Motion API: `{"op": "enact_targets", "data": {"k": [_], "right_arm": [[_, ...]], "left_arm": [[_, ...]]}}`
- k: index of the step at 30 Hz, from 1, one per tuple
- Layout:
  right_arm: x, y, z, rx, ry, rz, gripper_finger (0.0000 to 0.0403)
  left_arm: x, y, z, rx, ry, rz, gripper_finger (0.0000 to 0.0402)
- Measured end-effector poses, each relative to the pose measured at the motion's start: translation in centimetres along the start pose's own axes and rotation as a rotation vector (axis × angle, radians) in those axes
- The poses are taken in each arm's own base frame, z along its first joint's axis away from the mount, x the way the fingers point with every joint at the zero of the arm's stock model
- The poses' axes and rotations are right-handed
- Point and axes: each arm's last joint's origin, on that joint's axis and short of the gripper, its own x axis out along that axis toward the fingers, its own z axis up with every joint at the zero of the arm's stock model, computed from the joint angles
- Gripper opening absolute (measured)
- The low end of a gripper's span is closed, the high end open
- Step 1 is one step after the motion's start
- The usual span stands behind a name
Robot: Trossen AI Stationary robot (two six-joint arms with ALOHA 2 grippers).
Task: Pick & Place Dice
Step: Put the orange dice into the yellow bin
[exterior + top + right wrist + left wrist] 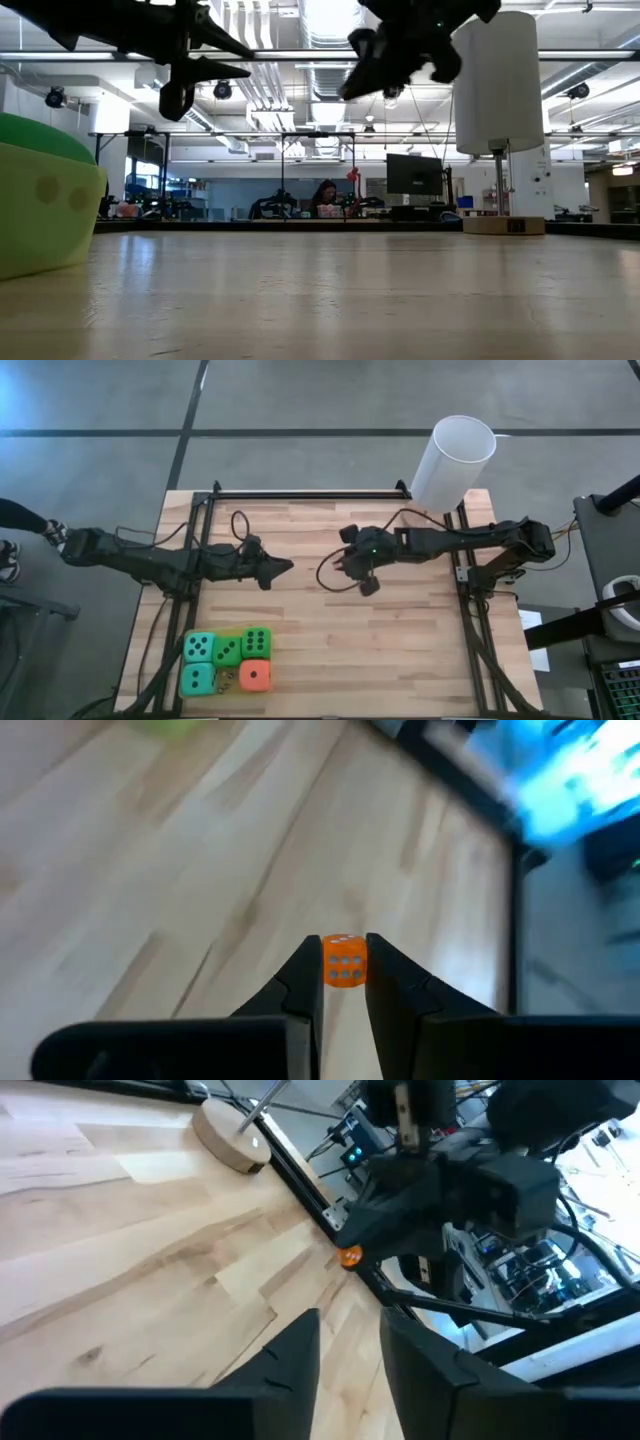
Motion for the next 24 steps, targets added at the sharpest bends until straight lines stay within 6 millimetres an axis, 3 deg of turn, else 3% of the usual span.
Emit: {"op": "enact_targets", "data": {"k": [12, 24], "right_arm": [[1.0, -0.2, 0.2, -0.019, -0.354, -0.278, 0.0047], [1.3, 1.0, -1.0, -0.005, -0.456, -0.327, 0.0048]], "left_arm": [[0.4, 0.1, 0.0, -0.005, -0.049, 0.029, 0.0121], [2.9, -0.6, -0.2, 0.039, -0.131, -0.085, 0.0101]]}}
